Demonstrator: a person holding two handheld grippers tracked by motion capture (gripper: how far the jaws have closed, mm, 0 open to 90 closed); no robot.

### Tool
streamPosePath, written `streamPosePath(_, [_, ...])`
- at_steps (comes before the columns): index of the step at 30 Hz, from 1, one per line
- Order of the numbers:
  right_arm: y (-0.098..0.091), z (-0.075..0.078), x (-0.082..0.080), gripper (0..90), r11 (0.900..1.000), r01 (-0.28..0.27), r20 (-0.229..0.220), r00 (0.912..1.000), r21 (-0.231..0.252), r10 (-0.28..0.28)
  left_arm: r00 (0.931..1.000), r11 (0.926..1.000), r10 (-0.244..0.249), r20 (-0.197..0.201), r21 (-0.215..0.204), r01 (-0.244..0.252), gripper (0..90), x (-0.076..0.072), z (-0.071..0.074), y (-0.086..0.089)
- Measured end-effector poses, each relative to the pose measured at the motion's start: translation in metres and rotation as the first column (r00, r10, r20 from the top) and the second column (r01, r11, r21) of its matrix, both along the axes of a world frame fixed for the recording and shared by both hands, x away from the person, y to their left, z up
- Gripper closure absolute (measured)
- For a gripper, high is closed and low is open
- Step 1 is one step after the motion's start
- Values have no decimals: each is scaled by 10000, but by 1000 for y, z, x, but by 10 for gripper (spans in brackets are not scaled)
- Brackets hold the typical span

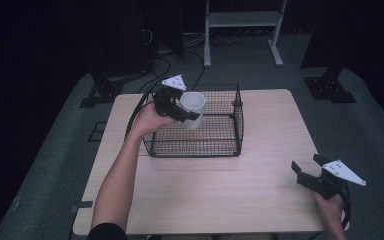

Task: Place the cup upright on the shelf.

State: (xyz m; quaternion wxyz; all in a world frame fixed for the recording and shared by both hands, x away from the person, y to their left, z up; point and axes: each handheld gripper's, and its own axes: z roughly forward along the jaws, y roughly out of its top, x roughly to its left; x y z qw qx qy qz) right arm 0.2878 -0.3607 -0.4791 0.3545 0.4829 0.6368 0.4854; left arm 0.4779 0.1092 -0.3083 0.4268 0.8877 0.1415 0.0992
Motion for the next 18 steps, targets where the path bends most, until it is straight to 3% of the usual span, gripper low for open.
streamPosePath(10, [0, 0, 0, 131, 10000, -15, -6, 10000, 32, 15, 9986, 9992, 368, -381, 183, -361, 210, 20, -20, -9])
streamPosePath(18, [-1, 0, 0, 130, 10000, -32, -7, 10000, 68, 32, 9972, 9982, 352, -663, 507, -318, 210, 30, -37, -17])
